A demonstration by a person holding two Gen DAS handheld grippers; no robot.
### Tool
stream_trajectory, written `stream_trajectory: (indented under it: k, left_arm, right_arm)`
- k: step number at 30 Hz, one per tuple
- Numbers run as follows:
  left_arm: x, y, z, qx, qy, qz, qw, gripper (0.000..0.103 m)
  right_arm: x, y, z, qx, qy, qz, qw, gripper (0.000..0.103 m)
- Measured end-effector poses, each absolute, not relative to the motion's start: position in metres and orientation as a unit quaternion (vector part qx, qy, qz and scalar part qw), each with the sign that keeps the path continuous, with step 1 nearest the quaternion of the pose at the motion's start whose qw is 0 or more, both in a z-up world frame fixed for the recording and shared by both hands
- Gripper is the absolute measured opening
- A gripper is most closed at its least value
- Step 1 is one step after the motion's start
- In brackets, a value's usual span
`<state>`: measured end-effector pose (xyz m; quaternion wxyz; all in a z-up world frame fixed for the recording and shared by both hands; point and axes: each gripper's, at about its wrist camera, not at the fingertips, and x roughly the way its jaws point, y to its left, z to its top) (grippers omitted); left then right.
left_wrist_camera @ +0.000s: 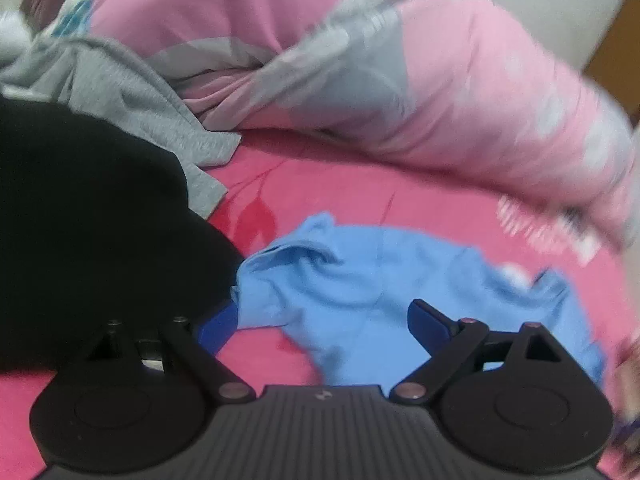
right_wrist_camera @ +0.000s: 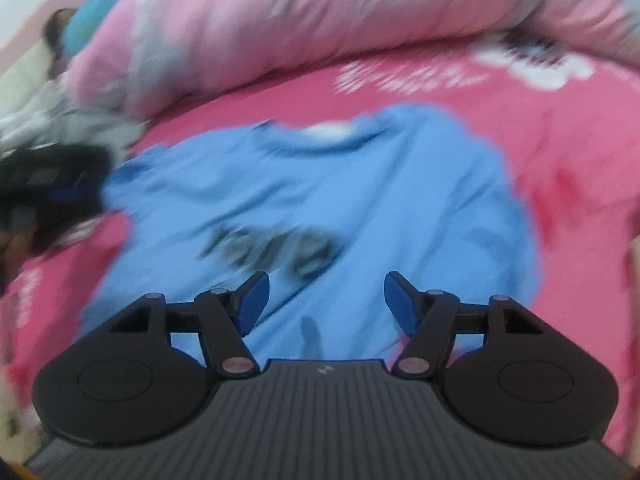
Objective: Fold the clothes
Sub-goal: 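Grasp the shirt hem with the right gripper and pull it straight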
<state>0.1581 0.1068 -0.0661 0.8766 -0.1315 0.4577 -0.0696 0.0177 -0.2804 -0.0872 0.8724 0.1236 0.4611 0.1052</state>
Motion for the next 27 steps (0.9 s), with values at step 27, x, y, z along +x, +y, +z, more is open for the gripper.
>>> stream_trajectory:
  k: [27]
  left_arm:
    - [-0.094,0.079,-0.108,-0.011,0.532,-0.176,0.828,0.082]
  right_arm:
    - [0.014,-0.119,-0.142,0.17,0.553,0.175,0.797,0.05]
